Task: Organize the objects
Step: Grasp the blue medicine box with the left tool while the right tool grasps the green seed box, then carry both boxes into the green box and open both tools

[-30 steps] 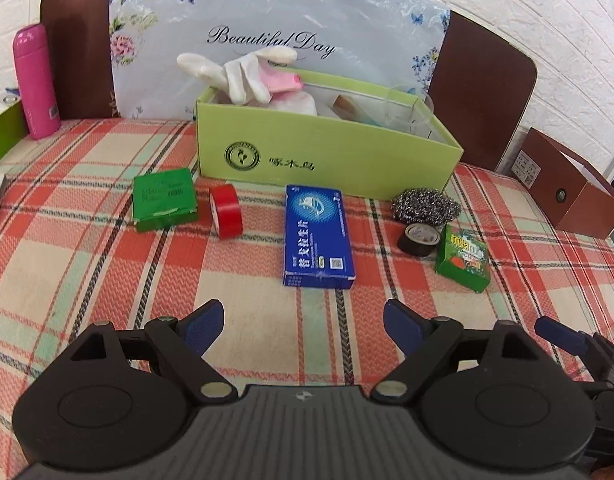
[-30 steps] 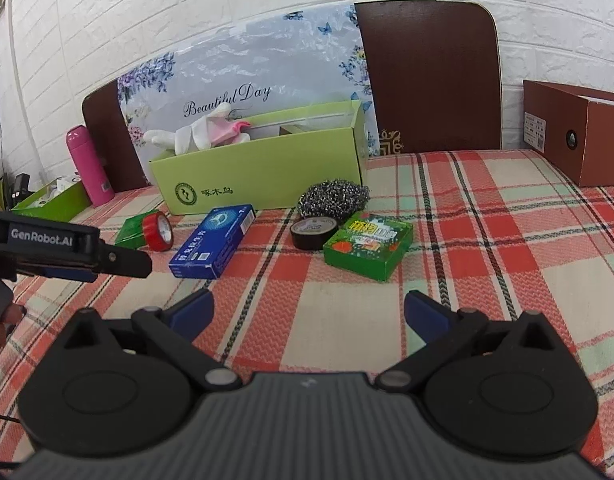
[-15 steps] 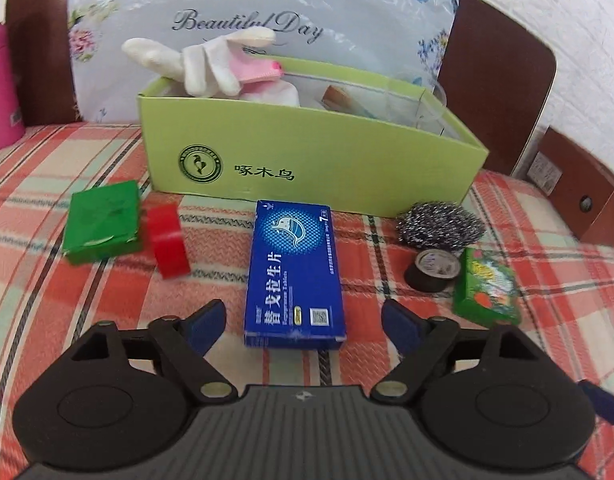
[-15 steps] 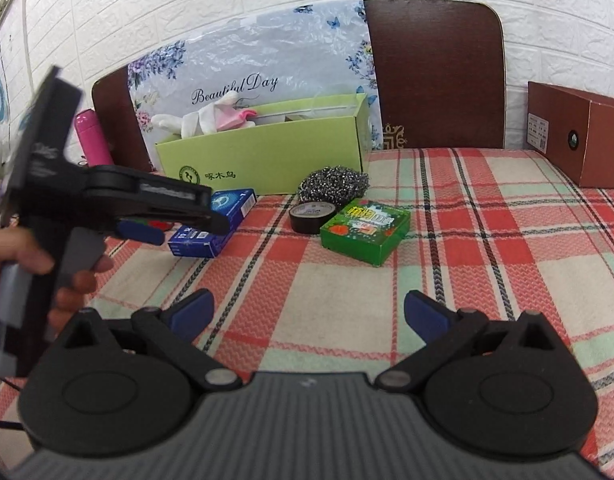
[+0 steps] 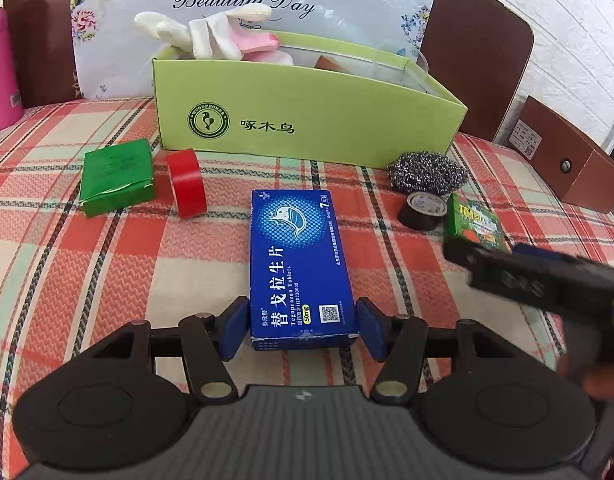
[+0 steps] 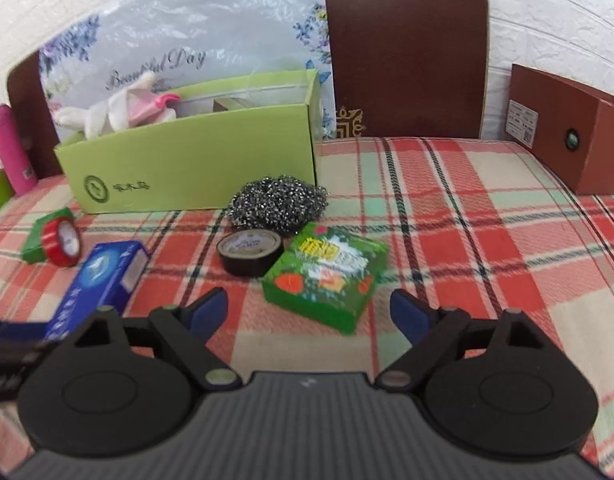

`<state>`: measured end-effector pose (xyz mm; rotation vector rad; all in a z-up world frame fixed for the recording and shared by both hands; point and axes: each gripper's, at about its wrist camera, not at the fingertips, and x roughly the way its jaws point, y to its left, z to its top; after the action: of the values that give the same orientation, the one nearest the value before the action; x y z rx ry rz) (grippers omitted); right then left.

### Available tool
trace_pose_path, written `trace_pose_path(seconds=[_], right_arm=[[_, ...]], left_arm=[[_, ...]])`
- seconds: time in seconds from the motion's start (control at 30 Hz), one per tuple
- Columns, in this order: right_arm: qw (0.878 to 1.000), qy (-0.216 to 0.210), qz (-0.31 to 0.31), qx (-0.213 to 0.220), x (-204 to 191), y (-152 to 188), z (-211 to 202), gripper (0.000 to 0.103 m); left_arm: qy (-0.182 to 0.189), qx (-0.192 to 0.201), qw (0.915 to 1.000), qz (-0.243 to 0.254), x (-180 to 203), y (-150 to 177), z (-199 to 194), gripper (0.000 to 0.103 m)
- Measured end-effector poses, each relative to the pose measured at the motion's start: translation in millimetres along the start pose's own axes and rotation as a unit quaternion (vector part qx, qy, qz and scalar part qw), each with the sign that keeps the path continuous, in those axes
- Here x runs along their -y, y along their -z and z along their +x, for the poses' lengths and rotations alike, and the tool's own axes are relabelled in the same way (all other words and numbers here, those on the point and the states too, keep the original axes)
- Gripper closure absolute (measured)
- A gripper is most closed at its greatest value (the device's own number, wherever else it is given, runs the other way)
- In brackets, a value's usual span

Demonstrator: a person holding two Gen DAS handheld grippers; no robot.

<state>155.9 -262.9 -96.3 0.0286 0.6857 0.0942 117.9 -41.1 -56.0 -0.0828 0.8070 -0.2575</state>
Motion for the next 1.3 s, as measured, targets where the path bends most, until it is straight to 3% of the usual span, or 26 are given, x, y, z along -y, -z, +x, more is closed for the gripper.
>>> trace_pose_path(seconds=[0.03,0.07,0.2,0.27,0.4,0.5,0.57,0.63,0.97,1.03,1.2,1.3], right_arm=[[1.0,0.008,0.0,-0.003,-1,-2,6,0.021],[1.0,0.014,0.004,-0.01,-1,-2,12,0.037],[1.0,-0.01,0.009,-0.009,8,9,-1,0.038],[0.999,-0.04,-0.031,-0.01,8,22,-14,0.038],[0.985,-0.099,-0.144,-0.004,-2,55,-48,0.038],[0.976,-0.137,-0.17,-0.012,-5,72,-71,0.037],[0.976,-0.148,-0.16,-0.021,-6,77,-79,0.033],[0.98,-0.14,-0.142,-0.028,-8,77,-81,0.021],[0.989,-0.115,-0.094,-0.031,-25,72,-77,0.022],[0.99,-0.103,-0.09,-0.033,-29,71,-72,0.024],[0.992,-0.092,-0.077,-0.025,-29,69,-70,0.042],[0.993,-0.091,-0.072,-0.027,-26,68,-68,0.042]], left_arm=[[0.0,-0.001,1.0,0.0,-1,0,-1,0.042],[0.001,-0.002,1.0,-0.001,-3,1,-2,0.042],[0.008,-0.005,0.9999,0.004,-9,8,-8,0.042],[0.007,-0.007,0.9998,0.018,-9,12,-13,0.042],[0.006,-0.013,0.9994,0.031,-10,25,-27,0.042],[-0.006,-0.014,0.9994,0.031,-9,30,-33,0.041],[-0.018,-0.015,0.9992,0.031,-8,29,-30,0.034],[-0.038,-0.016,0.9988,0.026,-6,25,-26,0.03],[-0.045,-0.017,0.9988,0.013,-3,11,-9,0.029],[-0.047,-0.017,0.9987,0.015,-2,10,-7,0.029],[-0.047,-0.013,0.9985,0.024,-2,8,-2,0.026],[-0.043,-0.008,0.9988,0.021,-4,8,-2,0.028]])
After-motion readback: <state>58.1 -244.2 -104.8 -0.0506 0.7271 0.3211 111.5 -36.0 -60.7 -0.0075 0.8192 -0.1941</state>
